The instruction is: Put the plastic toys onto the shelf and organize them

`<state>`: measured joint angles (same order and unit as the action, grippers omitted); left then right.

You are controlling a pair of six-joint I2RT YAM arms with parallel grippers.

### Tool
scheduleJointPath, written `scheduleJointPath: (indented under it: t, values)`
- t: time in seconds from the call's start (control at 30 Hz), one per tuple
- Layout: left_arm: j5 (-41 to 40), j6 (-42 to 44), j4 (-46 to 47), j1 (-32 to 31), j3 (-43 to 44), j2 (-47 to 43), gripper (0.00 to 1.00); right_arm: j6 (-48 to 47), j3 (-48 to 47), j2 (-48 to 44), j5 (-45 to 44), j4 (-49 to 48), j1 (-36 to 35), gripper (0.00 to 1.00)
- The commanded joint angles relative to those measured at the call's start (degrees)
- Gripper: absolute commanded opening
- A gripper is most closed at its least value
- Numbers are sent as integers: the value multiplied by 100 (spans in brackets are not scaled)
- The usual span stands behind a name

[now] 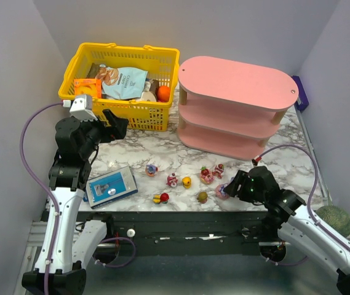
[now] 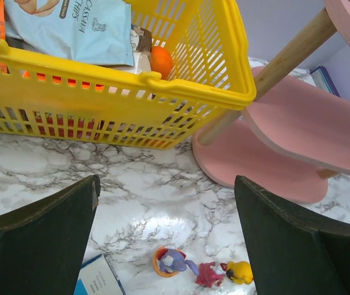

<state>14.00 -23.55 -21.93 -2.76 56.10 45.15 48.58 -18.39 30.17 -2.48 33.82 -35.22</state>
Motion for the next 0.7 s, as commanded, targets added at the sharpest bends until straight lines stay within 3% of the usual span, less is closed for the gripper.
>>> scheduleJointPath:
  t: [0.0, 0.23, 0.37, 0.53, 0.67]
  values:
    - [121, -18, 102, -5, -55, 21, 99, -85, 239, 269, -121, -858, -90, 67]
    - [112, -18, 84, -5, -55, 73, 99, -235, 459, 375, -674, -1457, -143, 64]
    - [112, -18, 84, -5, -46, 91, 99, -357, 582, 314, -702, -1755, -169, 49]
    - [112, -35, 84, -5, -55, 108, 99, -340, 635, 393, -684, -1897, -195, 39]
    - [129, -27, 84, 4, -55, 117, 99, -375, 626, 332, -587, -1906, -195, 11]
